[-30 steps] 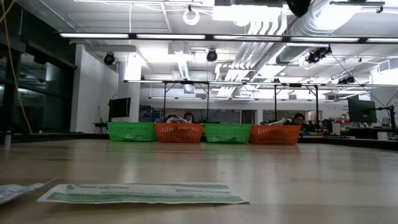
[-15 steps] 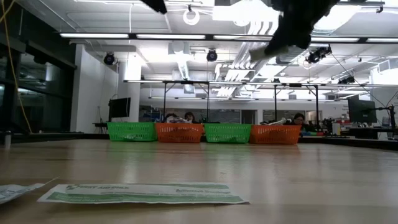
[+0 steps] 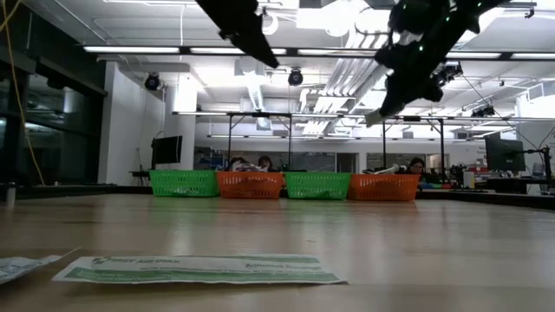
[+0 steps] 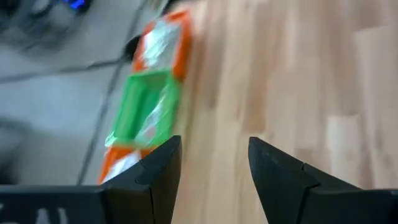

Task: Pick & Place First Aid Supplies
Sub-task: Put the left green bandage pack in the right orange bin

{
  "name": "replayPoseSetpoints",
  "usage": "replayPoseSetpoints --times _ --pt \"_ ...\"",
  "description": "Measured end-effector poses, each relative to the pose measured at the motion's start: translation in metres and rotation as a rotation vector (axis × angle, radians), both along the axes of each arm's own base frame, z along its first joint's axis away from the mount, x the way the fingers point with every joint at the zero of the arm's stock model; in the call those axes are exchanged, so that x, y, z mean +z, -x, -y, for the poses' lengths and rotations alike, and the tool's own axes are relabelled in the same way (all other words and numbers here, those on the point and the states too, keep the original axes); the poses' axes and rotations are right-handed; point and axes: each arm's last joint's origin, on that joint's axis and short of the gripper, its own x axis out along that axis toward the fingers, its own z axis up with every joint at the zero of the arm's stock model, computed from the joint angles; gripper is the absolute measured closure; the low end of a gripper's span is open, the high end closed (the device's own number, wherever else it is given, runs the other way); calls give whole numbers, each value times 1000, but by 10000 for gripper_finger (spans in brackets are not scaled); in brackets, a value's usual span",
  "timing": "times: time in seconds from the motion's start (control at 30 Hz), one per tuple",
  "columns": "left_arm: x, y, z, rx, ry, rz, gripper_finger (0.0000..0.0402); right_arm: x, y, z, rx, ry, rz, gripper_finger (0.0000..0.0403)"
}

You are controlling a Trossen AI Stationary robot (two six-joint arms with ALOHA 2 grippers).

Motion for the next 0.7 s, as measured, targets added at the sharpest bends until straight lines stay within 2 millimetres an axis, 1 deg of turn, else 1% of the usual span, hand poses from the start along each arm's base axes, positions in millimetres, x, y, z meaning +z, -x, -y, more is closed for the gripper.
replayPoseSetpoints --times 0.1,0.2,0.37,0.47,0.6,0.7 --pt "-4 -7 -20 -128 46 67 221 -8 4 16 -43 -58 -7 403" --pt "-6 -8 -36 -219 73 97 221 -18 5 30 -81 -133 -1 403" --pt "-2 -7 -58 -353 77 139 221 -30 -2 49 -131 -205 -14 403" --pt "4 -1 -70 -401 70 163 221 -29 -10 65 -163 -210 -38 403" --pt "15 9 -81 -465 45 198 221 -26 -20 92 -205 -220 -70 403" --pt "25 19 -86 -507 17 220 221 -34 -20 108 -258 -311 -132 403"
